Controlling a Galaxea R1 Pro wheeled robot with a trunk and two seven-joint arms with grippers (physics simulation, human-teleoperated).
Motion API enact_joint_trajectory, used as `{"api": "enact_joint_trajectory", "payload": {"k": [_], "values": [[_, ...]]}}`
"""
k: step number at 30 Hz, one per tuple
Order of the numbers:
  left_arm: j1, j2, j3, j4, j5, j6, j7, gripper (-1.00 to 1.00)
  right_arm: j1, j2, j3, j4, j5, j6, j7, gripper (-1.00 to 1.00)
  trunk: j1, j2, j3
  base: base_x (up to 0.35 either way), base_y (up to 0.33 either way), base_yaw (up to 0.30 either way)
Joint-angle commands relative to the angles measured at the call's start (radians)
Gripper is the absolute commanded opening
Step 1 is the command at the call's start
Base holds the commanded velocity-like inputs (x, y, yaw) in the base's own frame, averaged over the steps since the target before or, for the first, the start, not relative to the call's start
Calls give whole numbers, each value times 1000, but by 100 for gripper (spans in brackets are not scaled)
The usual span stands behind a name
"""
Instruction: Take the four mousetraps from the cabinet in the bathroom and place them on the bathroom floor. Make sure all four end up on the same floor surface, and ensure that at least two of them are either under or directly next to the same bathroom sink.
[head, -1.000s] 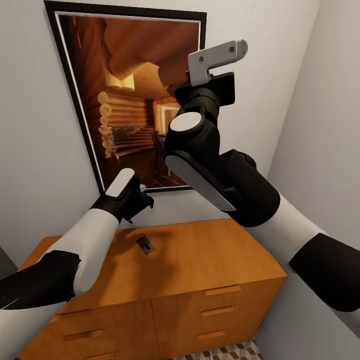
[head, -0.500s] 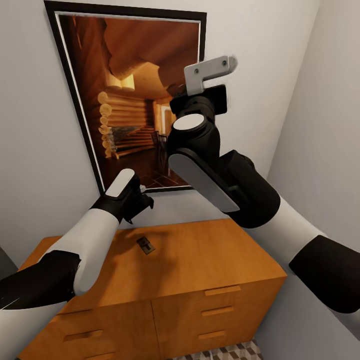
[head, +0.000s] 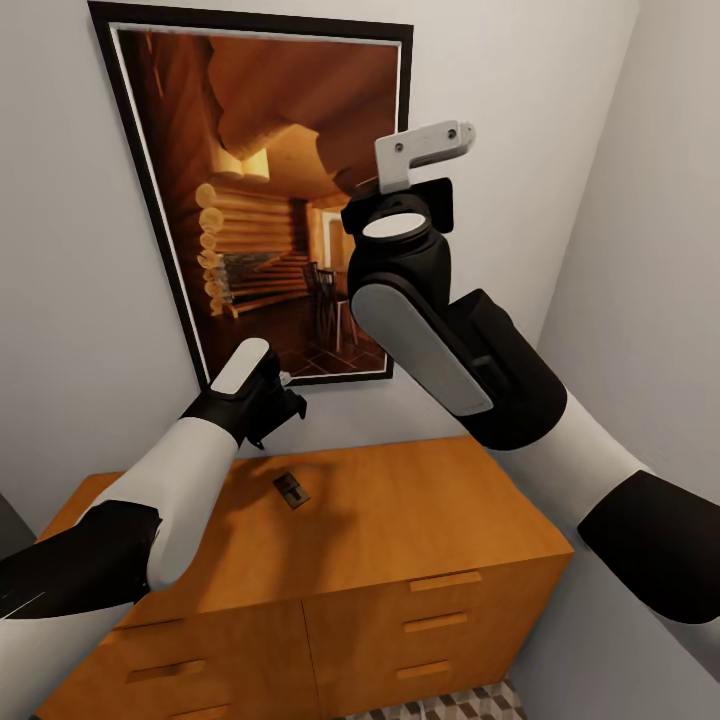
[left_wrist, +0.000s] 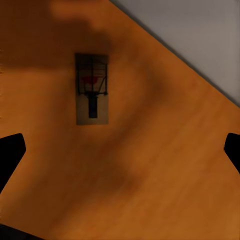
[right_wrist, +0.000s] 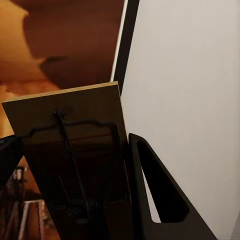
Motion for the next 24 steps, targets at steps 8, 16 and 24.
{"api": "enact_joint_trajectory", "payload": {"k": [8,16,24], "values": [[-1,1,-4,-1,4,9,21,100,-2,0,0,0,-14,7,-11,-100,1,-2,-2,0,0,0],[-1,1,-5,-2,4,9,27,100,-2,1,0,0,-14,7,-11,-100,1,-2,-2,0,0,0],[-1,1,-5,-3,4,10,29,100,-2,1,0,0,-15,7,-11,-100,5,-9,-6,0,0,0]]}}
